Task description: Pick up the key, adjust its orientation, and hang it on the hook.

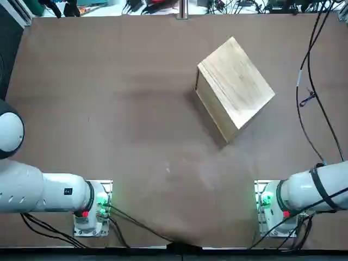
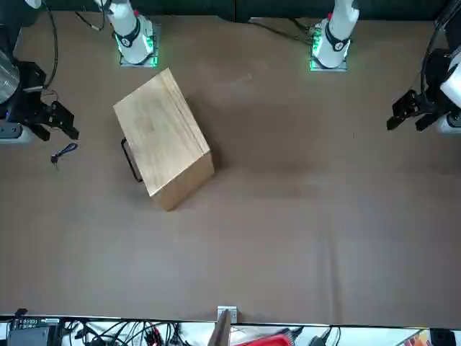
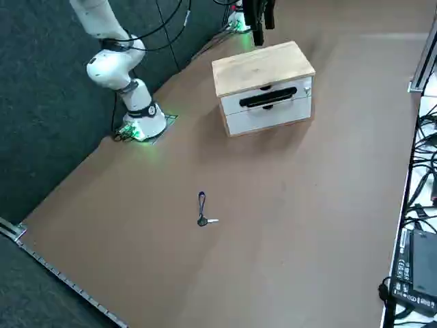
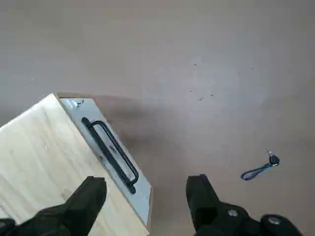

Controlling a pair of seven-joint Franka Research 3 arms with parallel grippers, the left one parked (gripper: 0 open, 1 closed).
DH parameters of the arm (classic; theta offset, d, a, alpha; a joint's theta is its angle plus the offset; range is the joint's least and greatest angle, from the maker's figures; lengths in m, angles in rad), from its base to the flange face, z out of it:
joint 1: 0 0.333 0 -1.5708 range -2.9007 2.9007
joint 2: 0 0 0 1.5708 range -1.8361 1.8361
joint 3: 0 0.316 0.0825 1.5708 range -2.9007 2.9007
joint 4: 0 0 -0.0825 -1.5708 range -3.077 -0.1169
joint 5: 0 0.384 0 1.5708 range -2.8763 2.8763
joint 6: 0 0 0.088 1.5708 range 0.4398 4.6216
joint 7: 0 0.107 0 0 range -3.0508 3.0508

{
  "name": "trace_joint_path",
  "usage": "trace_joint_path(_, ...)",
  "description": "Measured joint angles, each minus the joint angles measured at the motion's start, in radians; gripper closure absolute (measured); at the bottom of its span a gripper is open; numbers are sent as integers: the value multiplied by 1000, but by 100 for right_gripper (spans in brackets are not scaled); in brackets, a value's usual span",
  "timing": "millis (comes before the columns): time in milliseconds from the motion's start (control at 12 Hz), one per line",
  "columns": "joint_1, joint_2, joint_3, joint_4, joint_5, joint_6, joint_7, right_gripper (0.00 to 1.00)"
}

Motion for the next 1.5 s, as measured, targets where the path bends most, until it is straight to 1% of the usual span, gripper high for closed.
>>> trace_joint_path(1500, 0, 14, -1, 0, -2, -1, 0, 0)
